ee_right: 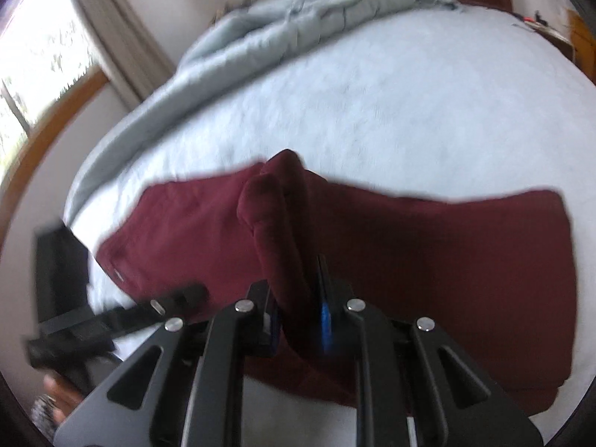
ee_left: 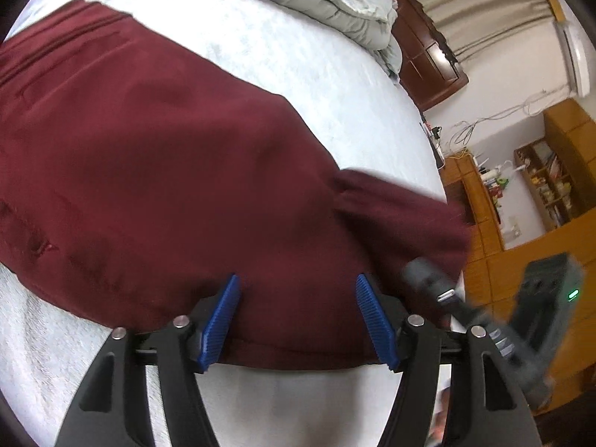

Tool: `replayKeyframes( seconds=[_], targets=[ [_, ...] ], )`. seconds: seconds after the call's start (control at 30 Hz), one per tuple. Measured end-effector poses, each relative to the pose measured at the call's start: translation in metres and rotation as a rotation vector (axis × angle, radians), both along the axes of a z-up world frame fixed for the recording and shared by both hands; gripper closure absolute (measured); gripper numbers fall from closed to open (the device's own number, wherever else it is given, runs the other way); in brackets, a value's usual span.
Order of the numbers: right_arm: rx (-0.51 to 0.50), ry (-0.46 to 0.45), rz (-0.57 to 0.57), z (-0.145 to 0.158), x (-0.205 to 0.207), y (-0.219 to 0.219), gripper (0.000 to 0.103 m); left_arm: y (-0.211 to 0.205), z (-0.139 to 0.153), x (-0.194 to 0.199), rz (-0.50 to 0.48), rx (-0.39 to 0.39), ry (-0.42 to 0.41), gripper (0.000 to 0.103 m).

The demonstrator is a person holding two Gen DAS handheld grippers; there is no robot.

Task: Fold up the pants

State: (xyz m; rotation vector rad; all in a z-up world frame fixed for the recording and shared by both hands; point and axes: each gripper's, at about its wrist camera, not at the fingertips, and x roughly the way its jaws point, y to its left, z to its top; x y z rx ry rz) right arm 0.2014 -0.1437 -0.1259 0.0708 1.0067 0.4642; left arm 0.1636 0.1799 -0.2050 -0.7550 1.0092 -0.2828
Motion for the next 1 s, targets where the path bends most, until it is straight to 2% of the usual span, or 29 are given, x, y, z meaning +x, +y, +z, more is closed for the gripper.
replayKeyframes(
  seconds=[0.1,0.13,0.17,0.2,0.23,0.27,0.33,0.4,0.57,0.7,0.73,0.77,0.8,0.83,0.9,1.0],
  targets=[
    [-0.042,0.048,0.038,-0.022,-0.004,0.003,0.080,0.002,-0.001,0.000,0.001,-0.033,0.009,0.035],
    [-0.049,0.056,0.047,-0.025,-0.005,0.003,0.074,0.001,-0.002,0.000,-0.003,-0.050,0.014,0.034],
    [-0.025,0.071,0.064,-0.026,-0.007,0.000,0.066,-0.003,-0.004,0.000,-0.007,-0.063,0.020,0.033],
    [0.010,0.088,0.081,-0.028,-0.011,-0.003,0.047,-0.003,-0.005,0.001,-0.014,-0.086,0.030,0.033],
    [0.063,0.113,0.105,-0.028,-0.014,-0.005,0.034,-0.006,-0.006,0.003,-0.022,-0.106,0.036,0.033],
    [0.124,0.138,0.135,-0.025,-0.017,-0.009,0.030,-0.009,-0.006,0.003,-0.031,-0.130,0.041,0.033],
    [0.193,0.159,0.176,-0.019,-0.022,-0.016,0.032,-0.016,-0.008,0.007,-0.054,-0.174,0.061,0.030],
    [0.201,0.151,0.170,-0.011,-0.027,-0.032,0.036,-0.021,-0.011,0.012,-0.072,-0.176,0.088,0.028],
    [0.240,0.131,0.036,0.006,-0.032,-0.091,0.036,-0.045,-0.017,0.029,-0.100,-0.131,0.152,0.027],
    [0.228,0.098,-0.096,0.015,-0.035,-0.139,0.036,-0.068,-0.020,0.045,-0.123,-0.069,0.196,0.025],
    [0.226,0.093,-0.116,0.014,-0.037,-0.147,0.037,-0.074,-0.018,0.047,-0.126,-0.064,0.194,0.029],
    [0.228,0.089,-0.143,0.014,-0.036,-0.156,0.038,-0.081,-0.017,0.049,-0.142,-0.055,0.198,0.043],
    [0.241,0.091,-0.160,0.013,-0.035,-0.163,0.038,-0.085,-0.016,0.048,-0.158,-0.039,0.202,0.064],
    [0.256,0.095,-0.177,0.011,-0.035,-0.170,0.038,-0.092,-0.014,0.052,-0.179,-0.018,0.209,0.073],
    [0.265,0.087,-0.204,0.009,-0.034,-0.178,0.038,-0.100,-0.010,0.050,-0.188,0.009,0.186,0.080],
    [0.253,0.071,-0.217,0.011,-0.033,-0.180,0.036,-0.102,0.010,0.045,-0.170,0.070,0.112,0.083]
  ],
)
